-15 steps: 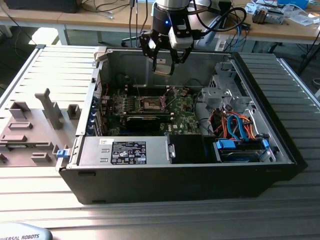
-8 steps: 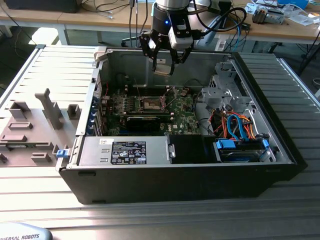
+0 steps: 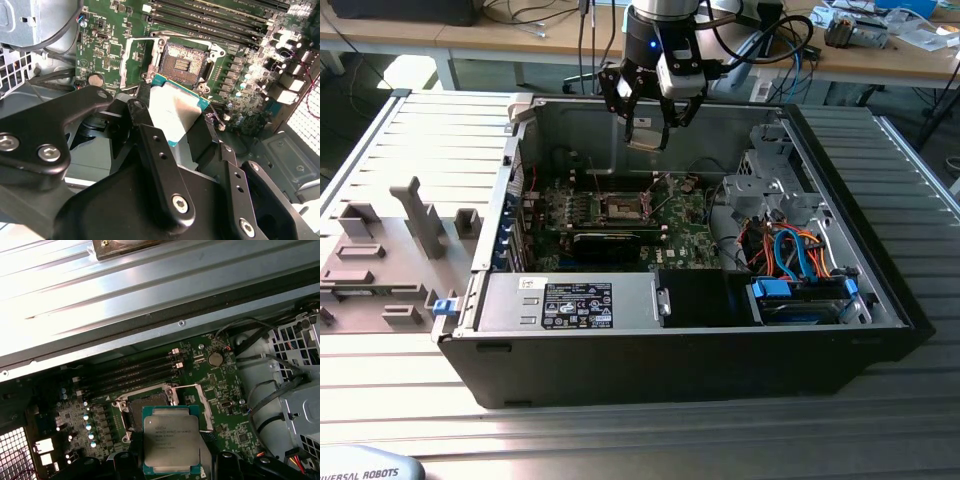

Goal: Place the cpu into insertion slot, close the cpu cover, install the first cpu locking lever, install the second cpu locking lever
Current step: 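Place the cpu into insertion slot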

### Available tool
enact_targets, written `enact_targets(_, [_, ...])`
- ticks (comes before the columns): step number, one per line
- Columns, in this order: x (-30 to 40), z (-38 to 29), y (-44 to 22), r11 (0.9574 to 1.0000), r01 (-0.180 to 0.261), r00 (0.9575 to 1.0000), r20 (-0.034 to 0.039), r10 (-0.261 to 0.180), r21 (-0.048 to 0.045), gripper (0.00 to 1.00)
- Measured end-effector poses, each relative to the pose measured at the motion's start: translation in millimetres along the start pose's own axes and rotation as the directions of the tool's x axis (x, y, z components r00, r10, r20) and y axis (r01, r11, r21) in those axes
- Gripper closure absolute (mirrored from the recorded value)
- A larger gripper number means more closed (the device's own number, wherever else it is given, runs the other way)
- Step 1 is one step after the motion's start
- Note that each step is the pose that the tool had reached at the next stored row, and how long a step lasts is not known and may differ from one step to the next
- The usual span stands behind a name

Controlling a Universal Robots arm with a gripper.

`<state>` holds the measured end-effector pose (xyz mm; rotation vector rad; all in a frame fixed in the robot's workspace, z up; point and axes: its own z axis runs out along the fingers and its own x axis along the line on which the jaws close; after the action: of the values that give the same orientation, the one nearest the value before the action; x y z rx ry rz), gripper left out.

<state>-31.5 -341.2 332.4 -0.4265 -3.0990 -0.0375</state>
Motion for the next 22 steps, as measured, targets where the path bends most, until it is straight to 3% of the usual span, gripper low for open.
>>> enact_targets(22, [0.0,0.0,0.0,0.9999,-0.012,0.9999,0.0002,0.012,-0.0002,0.46])
